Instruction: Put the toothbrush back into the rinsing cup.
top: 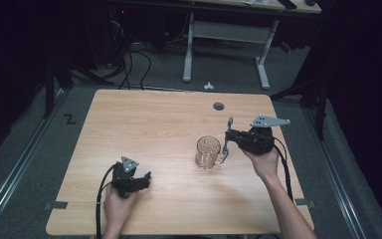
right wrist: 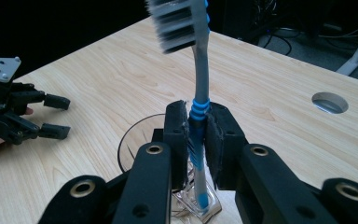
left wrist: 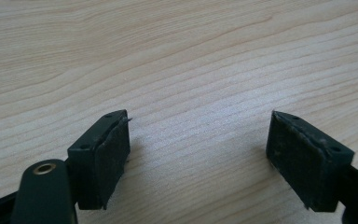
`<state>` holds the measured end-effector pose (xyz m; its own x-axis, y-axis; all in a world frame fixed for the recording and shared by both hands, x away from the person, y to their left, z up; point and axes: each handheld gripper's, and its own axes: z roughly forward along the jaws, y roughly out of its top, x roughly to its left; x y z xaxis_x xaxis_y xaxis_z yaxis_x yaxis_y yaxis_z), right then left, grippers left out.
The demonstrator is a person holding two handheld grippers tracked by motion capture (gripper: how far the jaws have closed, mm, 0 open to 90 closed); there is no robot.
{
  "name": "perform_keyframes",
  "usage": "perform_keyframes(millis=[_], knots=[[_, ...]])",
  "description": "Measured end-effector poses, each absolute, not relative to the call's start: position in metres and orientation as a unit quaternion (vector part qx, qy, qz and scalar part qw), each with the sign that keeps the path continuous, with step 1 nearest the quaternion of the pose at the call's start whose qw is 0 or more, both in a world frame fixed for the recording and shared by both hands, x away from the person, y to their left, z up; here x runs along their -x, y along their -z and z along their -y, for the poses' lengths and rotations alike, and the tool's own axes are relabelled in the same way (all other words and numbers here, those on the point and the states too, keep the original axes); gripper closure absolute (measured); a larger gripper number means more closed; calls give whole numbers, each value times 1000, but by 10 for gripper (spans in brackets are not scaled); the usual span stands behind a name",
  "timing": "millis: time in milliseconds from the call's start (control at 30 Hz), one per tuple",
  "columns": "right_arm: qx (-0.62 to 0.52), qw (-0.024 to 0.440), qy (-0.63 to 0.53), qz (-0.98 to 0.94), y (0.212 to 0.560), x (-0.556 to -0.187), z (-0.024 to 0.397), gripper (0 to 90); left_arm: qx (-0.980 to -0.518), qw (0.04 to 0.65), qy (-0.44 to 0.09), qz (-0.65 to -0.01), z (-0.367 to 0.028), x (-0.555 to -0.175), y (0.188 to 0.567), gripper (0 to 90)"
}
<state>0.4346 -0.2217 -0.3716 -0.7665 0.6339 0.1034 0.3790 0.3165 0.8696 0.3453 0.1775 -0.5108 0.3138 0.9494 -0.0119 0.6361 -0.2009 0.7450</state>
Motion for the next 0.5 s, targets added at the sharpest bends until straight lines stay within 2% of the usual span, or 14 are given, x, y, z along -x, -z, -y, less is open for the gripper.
perform_keyframes(millis=[500], knots=[[-326,124,-490,-799,378,-433,229,794,-739,333,-234,-536,-178,-345,511,220]])
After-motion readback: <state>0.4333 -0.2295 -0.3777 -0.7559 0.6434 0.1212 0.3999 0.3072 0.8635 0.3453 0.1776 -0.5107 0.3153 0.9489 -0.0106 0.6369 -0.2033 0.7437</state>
